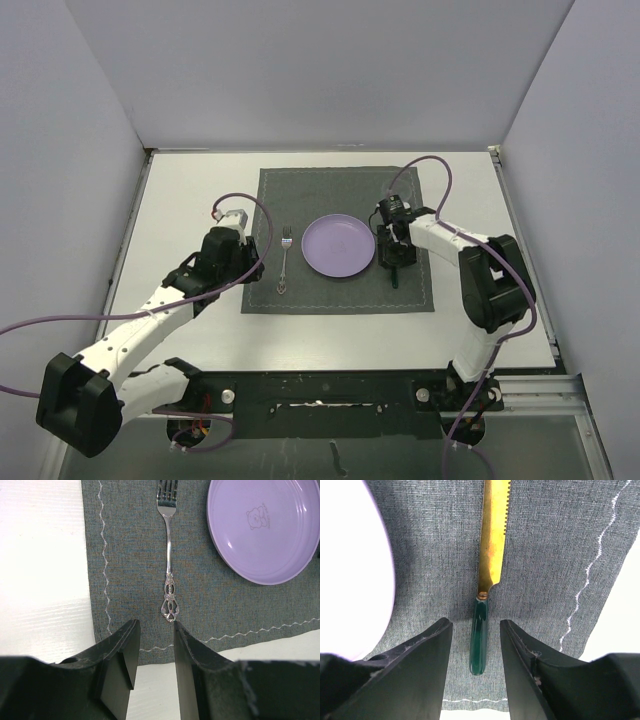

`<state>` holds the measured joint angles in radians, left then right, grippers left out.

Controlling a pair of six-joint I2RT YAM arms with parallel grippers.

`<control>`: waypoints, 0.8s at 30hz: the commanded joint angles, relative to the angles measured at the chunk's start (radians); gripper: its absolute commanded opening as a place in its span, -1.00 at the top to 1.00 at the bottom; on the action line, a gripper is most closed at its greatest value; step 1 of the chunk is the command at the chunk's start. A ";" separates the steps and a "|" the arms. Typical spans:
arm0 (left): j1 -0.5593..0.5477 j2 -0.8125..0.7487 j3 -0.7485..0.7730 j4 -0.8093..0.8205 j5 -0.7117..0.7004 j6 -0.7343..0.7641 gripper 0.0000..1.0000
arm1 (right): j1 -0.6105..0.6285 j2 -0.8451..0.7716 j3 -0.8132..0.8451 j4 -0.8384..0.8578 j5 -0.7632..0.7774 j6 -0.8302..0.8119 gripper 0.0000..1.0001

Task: Set the dinner table for one person
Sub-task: Adjust the knife on the napkin, then adjust the napkin at the center of the board.

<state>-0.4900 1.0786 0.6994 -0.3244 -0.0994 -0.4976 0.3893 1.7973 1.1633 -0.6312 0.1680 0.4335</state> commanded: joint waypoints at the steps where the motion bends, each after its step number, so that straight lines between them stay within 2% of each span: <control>1: 0.001 0.007 0.000 0.045 0.010 -0.016 0.37 | 0.018 -0.102 0.030 -0.006 0.035 0.001 0.10; 10: 0.002 0.018 -0.003 0.057 -0.020 -0.008 0.37 | 0.040 -0.278 0.117 -0.107 0.112 -0.018 0.11; 11: 0.002 0.024 0.000 0.064 -0.030 -0.005 0.39 | 0.039 -0.302 0.125 -0.116 0.128 -0.023 0.15; 12: 0.004 0.031 0.005 0.070 -0.042 0.000 0.45 | 0.038 -0.327 0.130 -0.121 0.149 -0.027 0.29; 14: 0.007 0.050 0.023 0.088 -0.057 0.006 0.71 | 0.030 -0.370 0.134 -0.135 0.194 -0.029 0.83; 15: 0.009 0.062 0.034 0.095 -0.060 0.007 0.87 | 0.021 -0.388 0.133 -0.144 0.210 -0.025 0.99; 16: 0.010 0.074 0.046 0.099 -0.061 0.009 1.00 | 0.014 -0.408 0.127 -0.151 0.222 -0.022 1.00; 20: 0.011 0.116 0.077 0.098 -0.054 0.010 1.00 | -0.002 -0.483 0.051 -0.159 0.217 0.013 1.00; 24: 0.012 0.111 0.046 0.106 -0.059 -0.018 1.00 | -0.006 -0.526 -0.073 -0.131 0.180 0.039 1.00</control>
<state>-0.4828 1.1957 0.7181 -0.2855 -0.1390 -0.4942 0.3859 1.3006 1.1839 -0.7654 0.3462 0.4351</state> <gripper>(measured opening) 0.007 0.022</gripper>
